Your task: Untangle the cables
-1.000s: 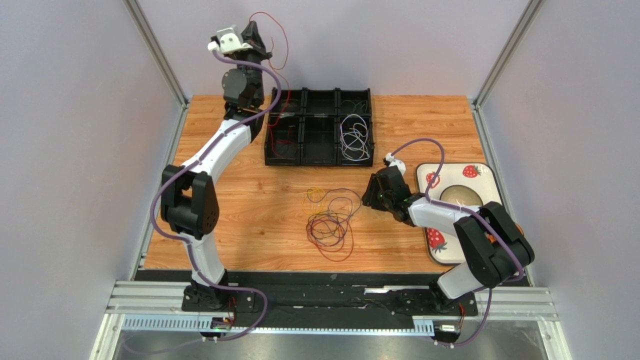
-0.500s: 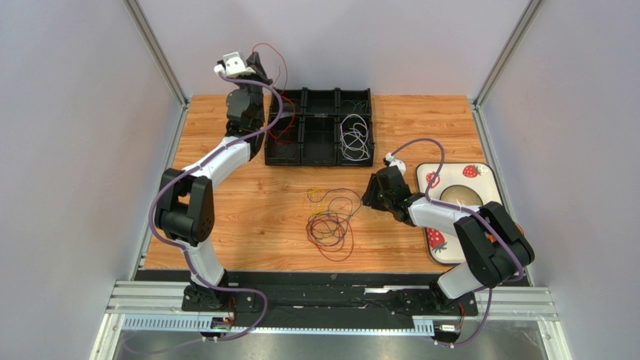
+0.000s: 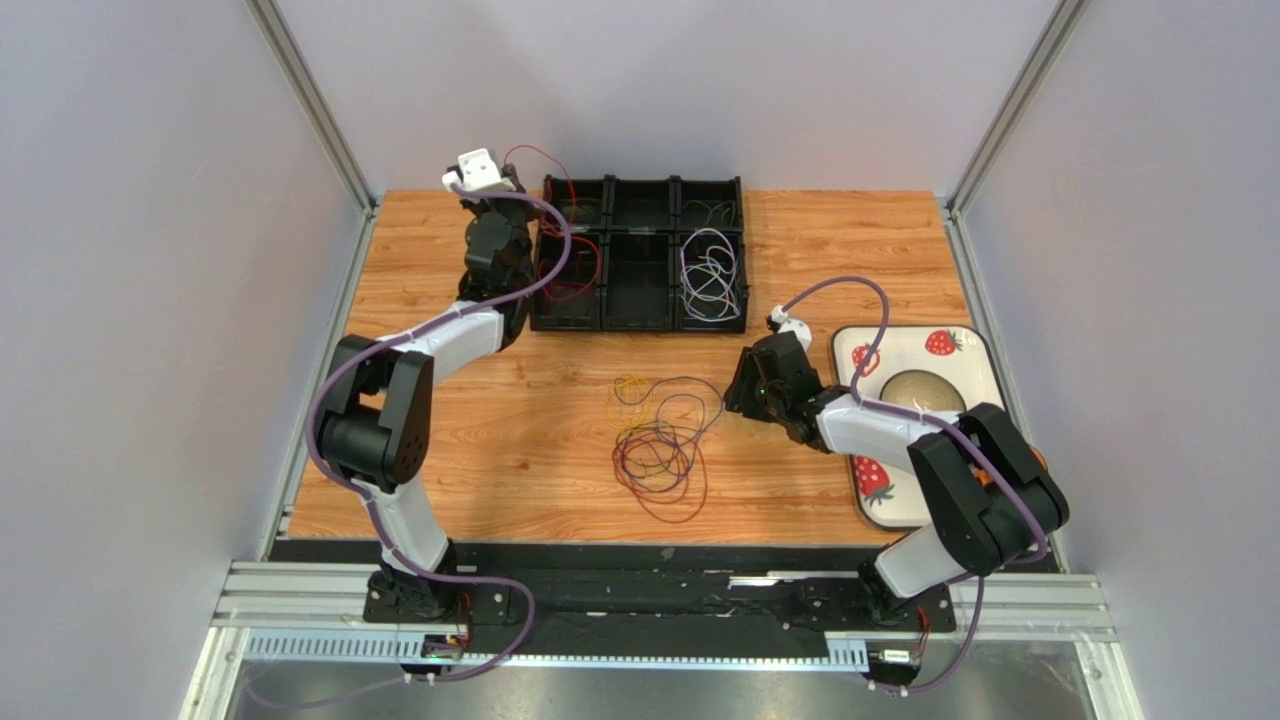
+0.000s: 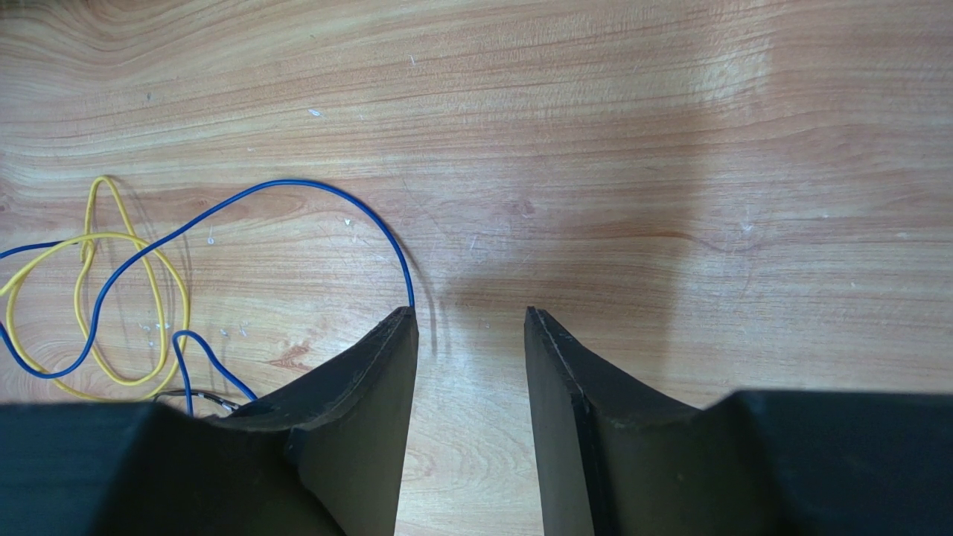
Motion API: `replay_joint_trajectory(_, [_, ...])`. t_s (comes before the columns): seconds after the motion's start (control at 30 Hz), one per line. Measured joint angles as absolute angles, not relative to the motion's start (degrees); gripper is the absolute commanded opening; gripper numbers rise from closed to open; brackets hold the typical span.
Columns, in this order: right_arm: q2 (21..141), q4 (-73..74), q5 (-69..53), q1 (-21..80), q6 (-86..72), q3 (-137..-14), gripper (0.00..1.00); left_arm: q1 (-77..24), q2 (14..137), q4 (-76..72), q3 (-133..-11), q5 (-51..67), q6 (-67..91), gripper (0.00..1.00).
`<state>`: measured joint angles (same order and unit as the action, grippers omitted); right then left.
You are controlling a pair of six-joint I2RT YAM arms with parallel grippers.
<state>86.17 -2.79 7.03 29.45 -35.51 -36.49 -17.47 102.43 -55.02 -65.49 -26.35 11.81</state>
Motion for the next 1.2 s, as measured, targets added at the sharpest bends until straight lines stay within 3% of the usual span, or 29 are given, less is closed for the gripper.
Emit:
replay_joint_trajectory(0.87, [86.2, -2.8, 7.0, 29.5, -35.5, -36.5, 0.44, -21.2, 103.9, -50.1, -60.2, -30.5, 9.9, 0.00])
replay_joint_trajectory(1.2, [86.2, -2.8, 7.0, 29.5, -35.5, -36.5, 0.44, -21.1, 109.8, -39.4, -68.4, -36.8, 9.2, 0.00])
